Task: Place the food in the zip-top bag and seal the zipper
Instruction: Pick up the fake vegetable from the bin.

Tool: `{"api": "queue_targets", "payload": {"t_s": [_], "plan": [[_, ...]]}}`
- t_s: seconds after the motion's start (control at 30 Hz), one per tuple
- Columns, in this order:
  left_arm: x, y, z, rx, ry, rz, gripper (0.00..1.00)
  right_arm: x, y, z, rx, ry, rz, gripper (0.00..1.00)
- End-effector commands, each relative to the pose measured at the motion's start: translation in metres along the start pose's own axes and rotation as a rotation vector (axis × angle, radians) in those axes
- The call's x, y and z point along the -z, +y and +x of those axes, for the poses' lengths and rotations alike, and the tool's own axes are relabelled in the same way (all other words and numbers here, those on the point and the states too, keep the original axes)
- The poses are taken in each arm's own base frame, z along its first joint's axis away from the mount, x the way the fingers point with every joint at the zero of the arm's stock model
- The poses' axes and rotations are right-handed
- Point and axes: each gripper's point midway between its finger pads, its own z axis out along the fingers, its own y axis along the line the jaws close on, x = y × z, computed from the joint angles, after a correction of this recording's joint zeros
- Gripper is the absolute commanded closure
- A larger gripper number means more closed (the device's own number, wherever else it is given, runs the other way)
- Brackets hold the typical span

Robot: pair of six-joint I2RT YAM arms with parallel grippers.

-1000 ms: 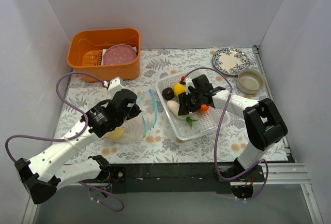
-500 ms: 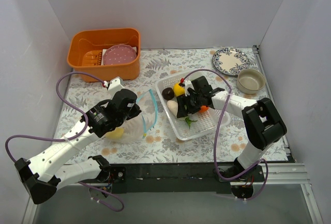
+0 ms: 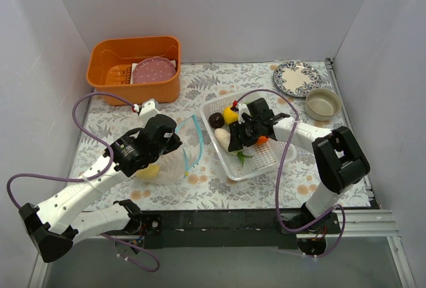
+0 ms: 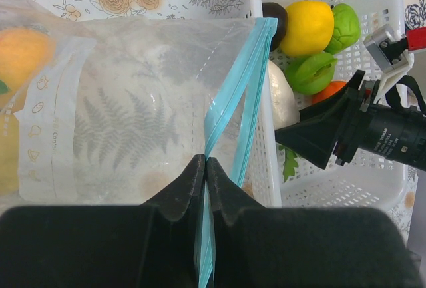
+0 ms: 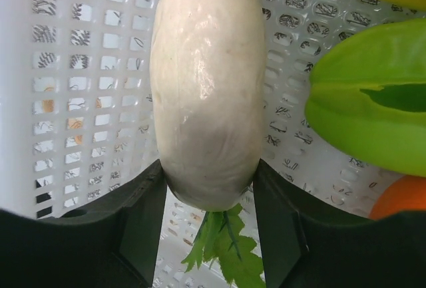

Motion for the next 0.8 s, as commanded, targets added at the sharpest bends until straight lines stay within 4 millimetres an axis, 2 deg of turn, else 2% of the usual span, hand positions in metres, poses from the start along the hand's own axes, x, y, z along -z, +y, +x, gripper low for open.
{"api": "queue_targets", "payload": {"t_s": [0.0, 0.33, 0.47, 0.77], "plan": [[-0.001, -0.001, 0.001, -0.013, -0.002, 0.01, 0.96, 0.024, 0.018, -0.019, 0.019, -0.097, -0.018, 0.7], [-0.002, -0.004, 0.0, -0.031, 0.002, 0.017, 0.96, 0.06, 0.035, -0.029, -0.013, -0.202, -0.009, 0.74], [-0.002, -0.005, 0.001, -0.029, 0.002, 0.023, 0.96, 0.075, 0.051, -0.035, -0.054, -0.235, -0.051, 0.76], [-0.008, -0.009, 0.005, -0.036, 0.02, 0.023, 0.96, 0.102, 0.106, -0.043, -0.056, -0.273, -0.276, 0.75]]}}
